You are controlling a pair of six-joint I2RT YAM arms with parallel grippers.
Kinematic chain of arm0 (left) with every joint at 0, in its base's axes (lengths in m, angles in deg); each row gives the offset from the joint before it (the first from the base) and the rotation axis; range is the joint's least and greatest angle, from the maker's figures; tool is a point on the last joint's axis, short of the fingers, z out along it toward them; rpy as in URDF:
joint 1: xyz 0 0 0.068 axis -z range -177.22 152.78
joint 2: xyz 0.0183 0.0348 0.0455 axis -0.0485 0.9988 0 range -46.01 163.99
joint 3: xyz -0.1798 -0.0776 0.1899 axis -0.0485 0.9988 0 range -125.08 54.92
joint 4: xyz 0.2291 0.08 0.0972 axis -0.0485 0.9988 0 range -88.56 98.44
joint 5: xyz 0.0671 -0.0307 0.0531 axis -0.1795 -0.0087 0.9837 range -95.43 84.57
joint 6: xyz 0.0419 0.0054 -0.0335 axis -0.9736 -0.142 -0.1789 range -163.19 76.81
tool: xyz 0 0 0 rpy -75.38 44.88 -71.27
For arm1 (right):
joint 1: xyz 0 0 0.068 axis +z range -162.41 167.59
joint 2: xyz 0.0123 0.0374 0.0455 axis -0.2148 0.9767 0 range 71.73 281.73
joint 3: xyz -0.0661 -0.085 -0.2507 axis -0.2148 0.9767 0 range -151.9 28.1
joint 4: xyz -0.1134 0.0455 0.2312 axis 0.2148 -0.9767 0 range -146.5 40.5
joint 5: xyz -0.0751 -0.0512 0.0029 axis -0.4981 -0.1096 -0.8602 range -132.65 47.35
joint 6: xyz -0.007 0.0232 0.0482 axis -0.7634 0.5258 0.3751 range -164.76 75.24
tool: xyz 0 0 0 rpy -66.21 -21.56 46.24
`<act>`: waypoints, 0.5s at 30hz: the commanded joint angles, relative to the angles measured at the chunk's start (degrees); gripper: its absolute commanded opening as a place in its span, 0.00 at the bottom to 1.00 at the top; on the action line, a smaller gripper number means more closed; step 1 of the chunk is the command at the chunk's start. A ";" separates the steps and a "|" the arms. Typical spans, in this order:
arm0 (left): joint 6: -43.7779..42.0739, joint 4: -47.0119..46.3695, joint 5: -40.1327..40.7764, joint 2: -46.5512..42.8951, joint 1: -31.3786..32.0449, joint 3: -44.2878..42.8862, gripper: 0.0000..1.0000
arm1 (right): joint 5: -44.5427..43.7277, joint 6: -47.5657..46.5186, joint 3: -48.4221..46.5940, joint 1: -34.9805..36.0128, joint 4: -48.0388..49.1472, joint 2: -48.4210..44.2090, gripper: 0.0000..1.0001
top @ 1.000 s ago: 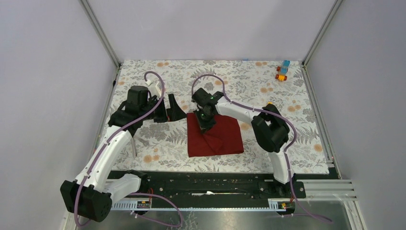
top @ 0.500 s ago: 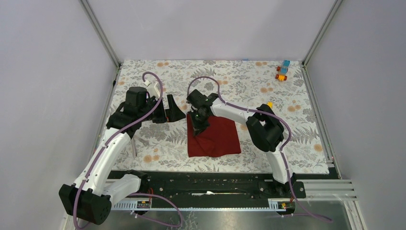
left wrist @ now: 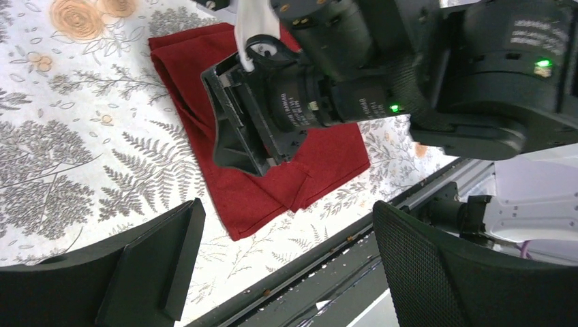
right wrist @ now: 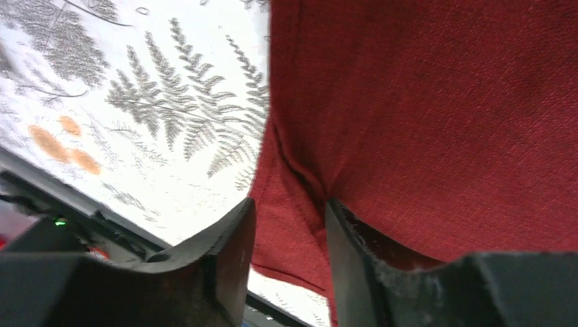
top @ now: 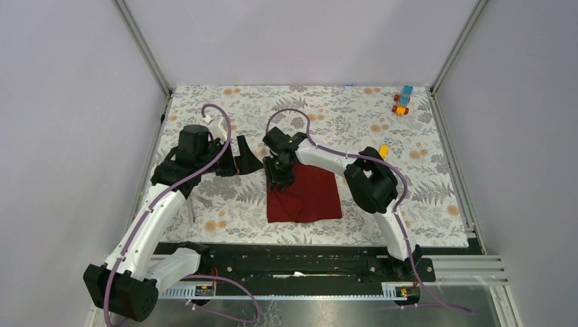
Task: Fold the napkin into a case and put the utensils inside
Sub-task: Fold the square-folded napkin at the center of the board.
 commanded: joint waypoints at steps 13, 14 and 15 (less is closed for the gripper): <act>9.36 -10.81 -4.38 -2.18 -0.19 11.96 0.99 | 24.23 9.61 40.67 -16.36 31.79 -30.44 0.73; 9.47 -10.71 -4.73 -2.23 -0.19 11.90 0.99 | 25.97 9.70 42.82 -16.63 33.78 -31.02 0.78; 9.49 -10.47 -4.97 -2.23 -0.15 11.82 0.99 | 26.36 9.21 44.11 -16.69 34.33 -31.07 0.79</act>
